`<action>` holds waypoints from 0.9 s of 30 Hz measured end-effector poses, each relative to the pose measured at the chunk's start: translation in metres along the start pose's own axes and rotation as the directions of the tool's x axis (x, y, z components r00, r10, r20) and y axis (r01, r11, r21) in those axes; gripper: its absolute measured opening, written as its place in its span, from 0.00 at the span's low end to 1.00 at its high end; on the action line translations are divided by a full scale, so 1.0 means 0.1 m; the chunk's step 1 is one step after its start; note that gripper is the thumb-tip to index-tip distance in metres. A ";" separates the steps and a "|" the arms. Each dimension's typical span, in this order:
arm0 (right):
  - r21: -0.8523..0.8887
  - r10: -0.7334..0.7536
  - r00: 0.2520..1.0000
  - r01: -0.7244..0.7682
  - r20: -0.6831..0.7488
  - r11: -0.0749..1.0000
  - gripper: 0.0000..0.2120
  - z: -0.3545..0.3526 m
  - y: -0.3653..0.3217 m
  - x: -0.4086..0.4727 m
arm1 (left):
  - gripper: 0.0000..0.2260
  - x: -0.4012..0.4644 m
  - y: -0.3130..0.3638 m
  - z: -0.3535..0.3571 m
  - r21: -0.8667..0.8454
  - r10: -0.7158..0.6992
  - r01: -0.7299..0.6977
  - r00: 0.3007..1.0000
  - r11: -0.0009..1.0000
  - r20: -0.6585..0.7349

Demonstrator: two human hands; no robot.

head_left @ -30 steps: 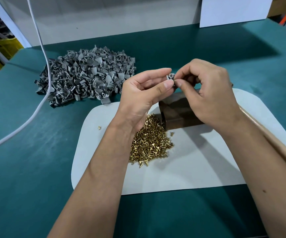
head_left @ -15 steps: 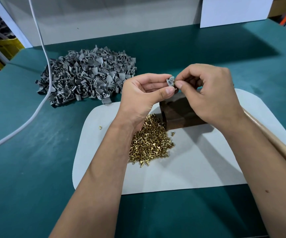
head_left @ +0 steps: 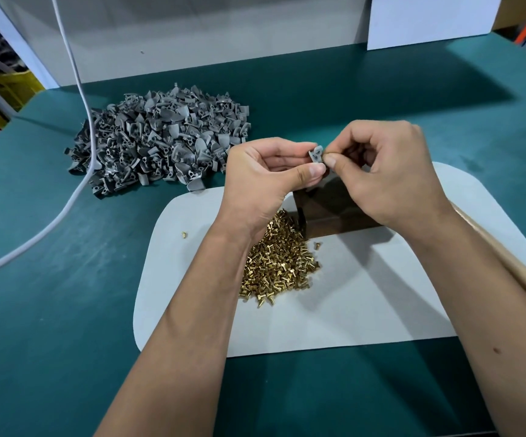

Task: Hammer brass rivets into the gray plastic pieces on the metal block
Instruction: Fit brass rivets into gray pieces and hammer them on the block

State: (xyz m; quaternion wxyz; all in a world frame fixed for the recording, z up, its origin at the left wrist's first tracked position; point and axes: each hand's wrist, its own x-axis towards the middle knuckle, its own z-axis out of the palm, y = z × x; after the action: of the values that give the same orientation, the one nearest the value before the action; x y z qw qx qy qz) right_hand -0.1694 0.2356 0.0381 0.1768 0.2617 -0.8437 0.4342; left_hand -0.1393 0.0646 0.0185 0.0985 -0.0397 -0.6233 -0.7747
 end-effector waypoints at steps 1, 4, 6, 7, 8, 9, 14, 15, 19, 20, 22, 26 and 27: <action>-0.006 0.003 1.000 -0.003 0.001 1.000 0.04 0.00 0.00 0.00 | 0.12 0.00 0.00 0.00 0.006 0.002 -0.002 1.000 1.000 -0.001; -0.024 0.004 1.000 -0.004 0.009 1.000 0.03 0.00 0.01 0.00 | 0.12 0.01 -0.02 -0.01 0.033 0.009 -0.009 1.000 0.999 0.002; -0.032 -0.001 1.000 0.001 0.026 0.999 0.03 -0.01 0.02 0.00 | 0.12 0.01 -0.02 -0.01 0.059 0.013 -0.014 1.000 0.998 0.011; -0.028 -0.003 0.999 0.004 0.040 1.000 0.03 -0.02 0.03 0.00 | 0.12 0.02 -0.03 -0.01 0.069 0.014 -0.016 1.000 0.997 0.018; -0.018 -0.005 0.998 0.006 0.056 1.000 0.03 -0.04 0.03 0.01 | 0.12 0.02 -0.03 -0.01 0.074 0.015 -0.017 1.000 0.997 0.025; -0.006 -0.009 0.997 0.010 0.073 1.000 0.03 -0.06 0.04 0.01 | 0.13 0.01 -0.02 -0.01 0.072 0.016 -0.018 0.999 0.997 0.032; 0.027 -0.006 0.988 0.001 0.157 1.000 0.07 -0.12 0.06 0.04 | 0.14 0.01 -0.01 -0.03 0.048 0.022 -0.024 0.999 0.999 0.042; 0.030 0.001 0.986 -0.006 0.169 1.000 0.07 -0.13 0.07 0.05 | 0.14 0.01 -0.02 -0.03 0.041 0.019 -0.021 0.999 0.999 0.042; 0.057 0.005 0.987 -0.015 0.163 0.998 0.06 -0.13 0.07 0.04 | 0.12 0.00 -0.02 -0.03 -0.002 0.009 -0.008 0.998 1.000 0.064; 0.063 0.004 0.989 -0.014 0.150 0.998 0.04 -0.13 0.06 0.04 | 0.12 0.00 -0.02 -0.03 -0.013 0.008 -0.007 0.997 1.000 0.071; 0.072 -0.011 0.991 0.002 0.133 0.997 0.03 -0.12 0.06 0.04 | 0.12 0.00 -0.02 -0.03 -0.032 0.007 -0.004 0.997 0.999 0.082; 0.033 -0.060 0.992 0.056 0.107 0.998 0.03 -0.11 0.05 0.03 | 0.12 0.00 -0.03 -0.02 -0.045 0.019 -0.016 0.996 0.999 0.084; 0.011 -0.074 0.993 0.073 0.096 0.997 0.03 -0.09 0.04 0.03 | 0.12 0.00 -0.03 -0.01 -0.044 0.024 -0.021 0.997 0.999 0.079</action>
State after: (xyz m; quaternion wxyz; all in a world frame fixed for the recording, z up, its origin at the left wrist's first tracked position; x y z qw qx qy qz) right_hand -0.1737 0.2446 0.0419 0.1508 0.3140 -0.8393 0.4174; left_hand -0.1398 0.0638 0.0152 0.0815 -0.0795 -0.6093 -0.7847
